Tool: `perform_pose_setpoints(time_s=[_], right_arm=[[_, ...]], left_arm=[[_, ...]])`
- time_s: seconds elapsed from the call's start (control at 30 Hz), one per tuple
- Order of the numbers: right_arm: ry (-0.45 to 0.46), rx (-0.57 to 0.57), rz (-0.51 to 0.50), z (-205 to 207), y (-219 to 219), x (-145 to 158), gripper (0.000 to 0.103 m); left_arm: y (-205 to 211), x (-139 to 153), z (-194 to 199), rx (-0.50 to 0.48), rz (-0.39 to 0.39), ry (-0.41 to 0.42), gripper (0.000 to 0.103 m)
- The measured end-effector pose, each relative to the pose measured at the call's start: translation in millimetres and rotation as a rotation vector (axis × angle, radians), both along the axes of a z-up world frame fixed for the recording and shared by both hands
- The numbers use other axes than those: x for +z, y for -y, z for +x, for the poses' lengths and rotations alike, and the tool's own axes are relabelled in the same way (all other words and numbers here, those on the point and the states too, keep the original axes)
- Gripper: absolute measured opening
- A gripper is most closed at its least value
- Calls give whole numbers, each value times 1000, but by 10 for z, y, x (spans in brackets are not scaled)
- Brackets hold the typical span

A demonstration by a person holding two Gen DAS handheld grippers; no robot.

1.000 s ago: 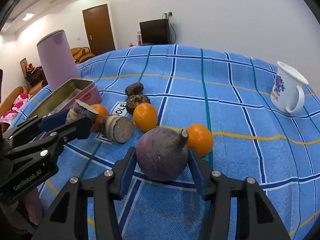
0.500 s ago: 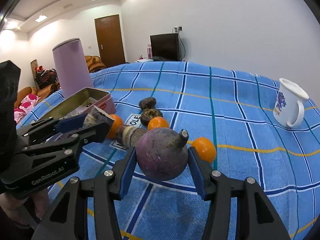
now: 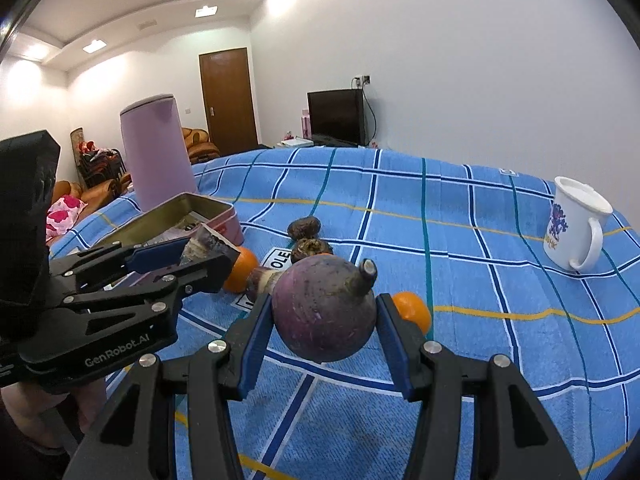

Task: Organize fruits
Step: 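Lift the dark piece and the purple root with both tools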

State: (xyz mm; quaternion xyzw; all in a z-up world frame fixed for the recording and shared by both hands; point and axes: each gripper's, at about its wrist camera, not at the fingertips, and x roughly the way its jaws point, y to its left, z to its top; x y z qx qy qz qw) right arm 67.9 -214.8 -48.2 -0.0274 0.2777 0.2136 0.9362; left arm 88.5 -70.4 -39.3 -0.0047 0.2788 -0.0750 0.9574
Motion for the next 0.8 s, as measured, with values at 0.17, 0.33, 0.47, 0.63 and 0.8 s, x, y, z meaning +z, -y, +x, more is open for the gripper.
perform_pose_setpoints(time_s=[0.17,0.33,0.47,0.63,0.8], right_arm=[[20,5,12,-38,16,20,53],[38,5,17,-79,20,39,53],[49,8,22,-87,34,52,53],[69,11,27,-119,43,67,53],[81,14,31,-147,54,75,53]], left_arm=[[7,12,-25,2,6,15,44],[8,21,-42,3,7,25,44],[2,27,-60,5,6,32,44],[3,36,-77,6,7,43,44],[6,49,-95,6,8,56,44]])
